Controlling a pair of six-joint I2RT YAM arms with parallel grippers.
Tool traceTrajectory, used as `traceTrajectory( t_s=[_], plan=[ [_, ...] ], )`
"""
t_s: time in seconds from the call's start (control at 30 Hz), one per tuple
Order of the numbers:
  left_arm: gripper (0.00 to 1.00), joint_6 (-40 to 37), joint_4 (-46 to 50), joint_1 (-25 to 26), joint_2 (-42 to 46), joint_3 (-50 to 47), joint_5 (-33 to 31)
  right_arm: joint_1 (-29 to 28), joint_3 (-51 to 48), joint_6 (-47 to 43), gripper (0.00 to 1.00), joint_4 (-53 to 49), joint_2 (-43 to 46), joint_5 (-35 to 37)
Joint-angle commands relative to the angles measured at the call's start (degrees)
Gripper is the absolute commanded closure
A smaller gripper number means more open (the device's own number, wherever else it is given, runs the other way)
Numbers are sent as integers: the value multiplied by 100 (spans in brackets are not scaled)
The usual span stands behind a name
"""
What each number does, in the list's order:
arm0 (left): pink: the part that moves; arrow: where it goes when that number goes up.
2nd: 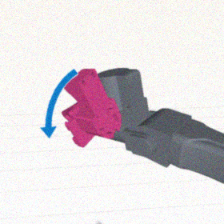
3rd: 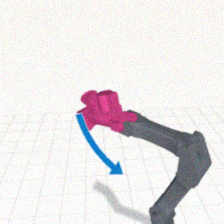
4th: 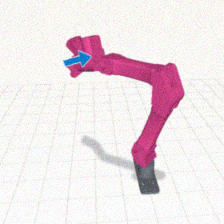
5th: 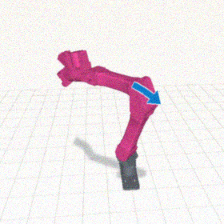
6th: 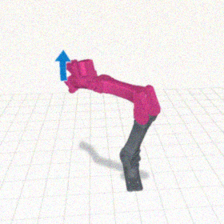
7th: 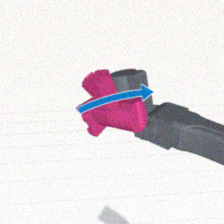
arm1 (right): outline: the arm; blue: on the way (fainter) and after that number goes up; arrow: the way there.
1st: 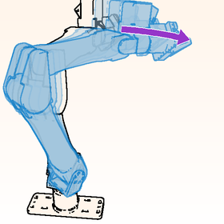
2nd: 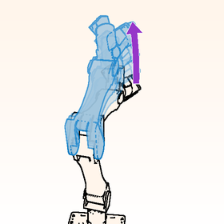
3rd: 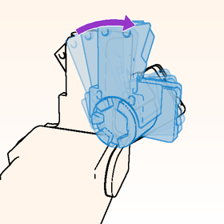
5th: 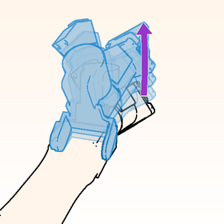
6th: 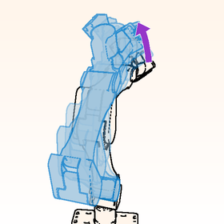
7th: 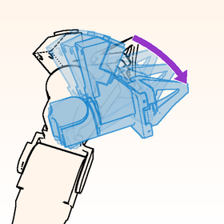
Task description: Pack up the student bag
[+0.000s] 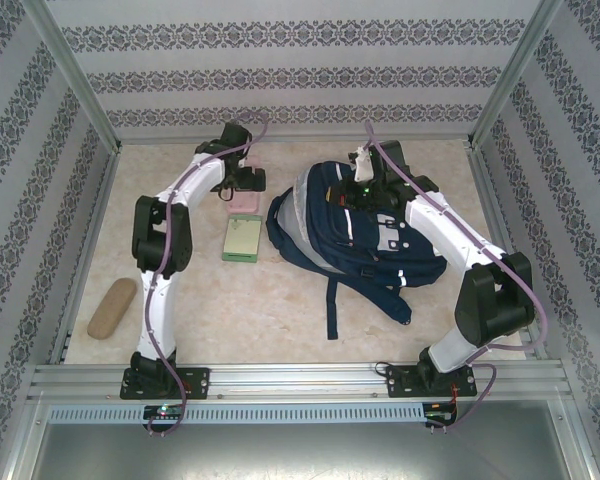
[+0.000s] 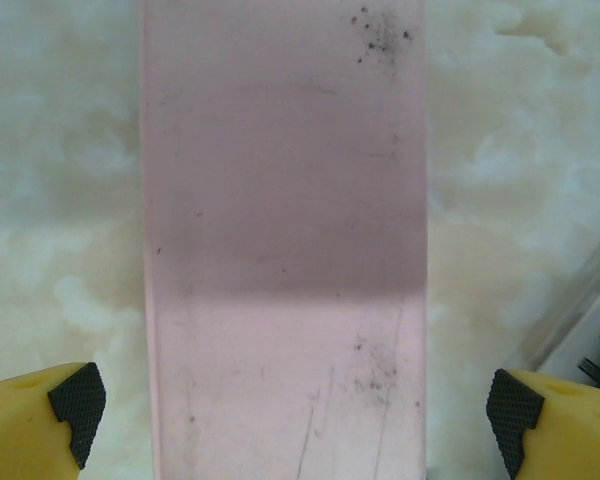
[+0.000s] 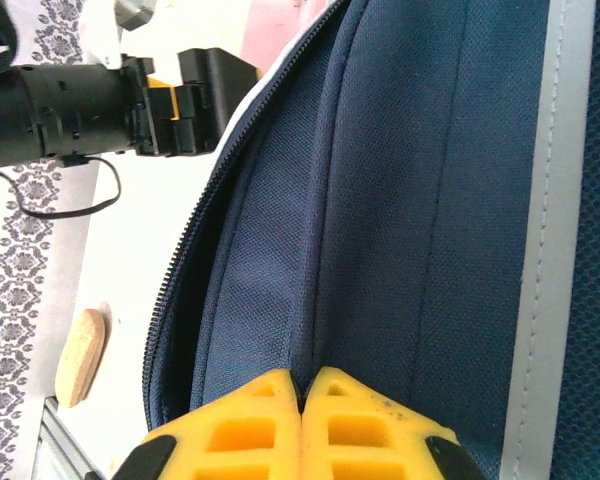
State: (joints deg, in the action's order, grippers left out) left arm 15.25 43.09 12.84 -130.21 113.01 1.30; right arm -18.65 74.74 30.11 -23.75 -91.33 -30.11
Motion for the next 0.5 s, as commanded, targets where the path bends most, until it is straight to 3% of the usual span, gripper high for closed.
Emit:
traceTrajectory(
  t_s=[0.0, 0.47],
  plan=[
    [0, -74, 506, -14, -353, 178, -79, -98, -21, 56, 100, 293, 58, -168],
    [3, -22, 552, -1, -643, 107, 16, -110, -46, 71, 100, 309, 77, -162]
  ],
)
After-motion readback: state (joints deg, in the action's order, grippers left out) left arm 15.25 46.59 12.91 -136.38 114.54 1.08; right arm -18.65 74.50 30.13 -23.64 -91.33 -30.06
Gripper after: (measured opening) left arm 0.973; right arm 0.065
